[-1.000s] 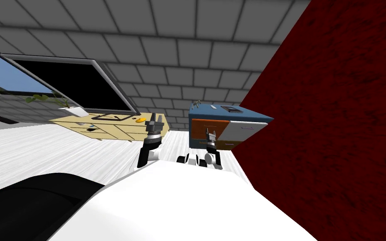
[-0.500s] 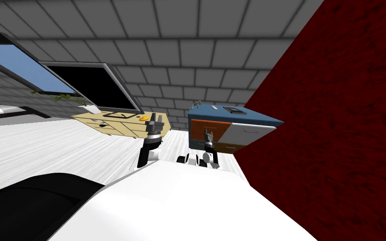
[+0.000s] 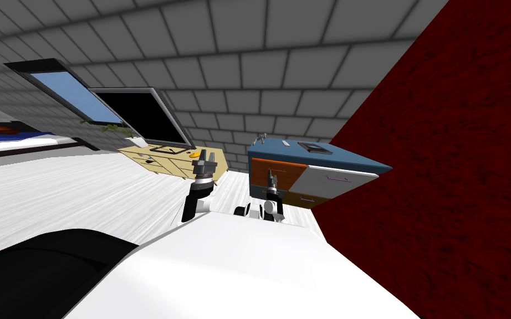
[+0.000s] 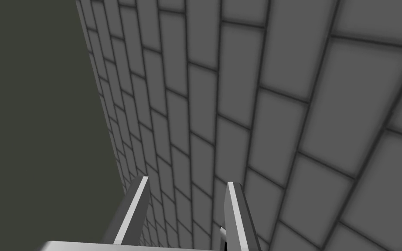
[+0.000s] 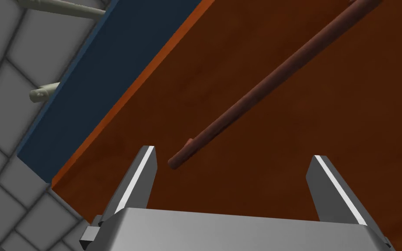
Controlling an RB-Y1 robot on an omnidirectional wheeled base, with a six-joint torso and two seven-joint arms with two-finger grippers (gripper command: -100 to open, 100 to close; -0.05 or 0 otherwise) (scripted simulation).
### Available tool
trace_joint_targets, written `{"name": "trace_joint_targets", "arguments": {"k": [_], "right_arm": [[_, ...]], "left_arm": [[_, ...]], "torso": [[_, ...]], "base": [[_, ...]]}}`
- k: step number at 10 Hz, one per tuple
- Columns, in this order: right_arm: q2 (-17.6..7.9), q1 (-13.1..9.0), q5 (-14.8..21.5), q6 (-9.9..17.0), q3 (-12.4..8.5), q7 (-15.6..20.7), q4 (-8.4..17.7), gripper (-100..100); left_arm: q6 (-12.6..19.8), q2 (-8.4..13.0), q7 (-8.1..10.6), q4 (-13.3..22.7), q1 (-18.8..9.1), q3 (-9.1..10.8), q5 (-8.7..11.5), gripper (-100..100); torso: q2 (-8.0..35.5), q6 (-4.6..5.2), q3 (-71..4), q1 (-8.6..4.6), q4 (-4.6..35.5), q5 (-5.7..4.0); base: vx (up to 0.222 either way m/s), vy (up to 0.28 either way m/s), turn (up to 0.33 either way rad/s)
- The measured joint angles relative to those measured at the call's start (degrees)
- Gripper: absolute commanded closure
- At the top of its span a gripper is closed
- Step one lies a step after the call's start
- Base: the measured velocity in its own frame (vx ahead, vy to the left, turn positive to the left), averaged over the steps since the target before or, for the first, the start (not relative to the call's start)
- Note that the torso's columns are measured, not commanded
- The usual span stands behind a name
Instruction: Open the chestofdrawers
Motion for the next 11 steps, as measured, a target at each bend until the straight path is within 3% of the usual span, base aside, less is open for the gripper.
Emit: {"name": "trace_joint_targets", "arguments": {"k": [4,6,9,10,11], "right_arm": [[6.96,-1.43,-2.65,-0.22,1.29,-3.95,2.43,-100],[9.13,-1.72,-2.86,-0.57,1.54,-4.83,3.1,-100],[9.77,-2.44,-4.01,0.77,0.96,-3.22,2.27,-100],[9.79,-2.46,-4.08,0.95,0.93,-3.02,2.19,100],[9.48,-1.92,-3.47,0.36,1.26,-3.71,2.42,100]], "left_arm": [[0.0,-0.01,0.0,0.0,0.0,-0.01,0.0,0],[0.0,-0.01,0.0,0.0,0.0,-0.01,0.0,0],[0.0,-0.01,0.0,0.0,0.01,0.0,0.0,0],[0.0,-0.01,0.0,0.0,0.01,-0.01,0.0,0],[0.0,-0.01,0.0,0.0,-0.01,-0.01,0.0,0]], "torso": [[0.01,0.0,0.01,0.07,0.01,0.02],[0.04,0.0,0.03,0.04,0.01,0.01],[-0.18,0.0,-0.11,-0.02,-0.05,-0.01],[0.03,-0.01,0.01,-0.02,-0.01,0.0],[0.34,-0.02,0.21,-0.02,0.08,-0.01]], "base": [[0.009,-0.049,0.062],[0.002,-0.005,0.006],[0.059,-0.002,-0.032],[-0.05,-0.001,0.068],[-0.021,0.003,0.044]]}}
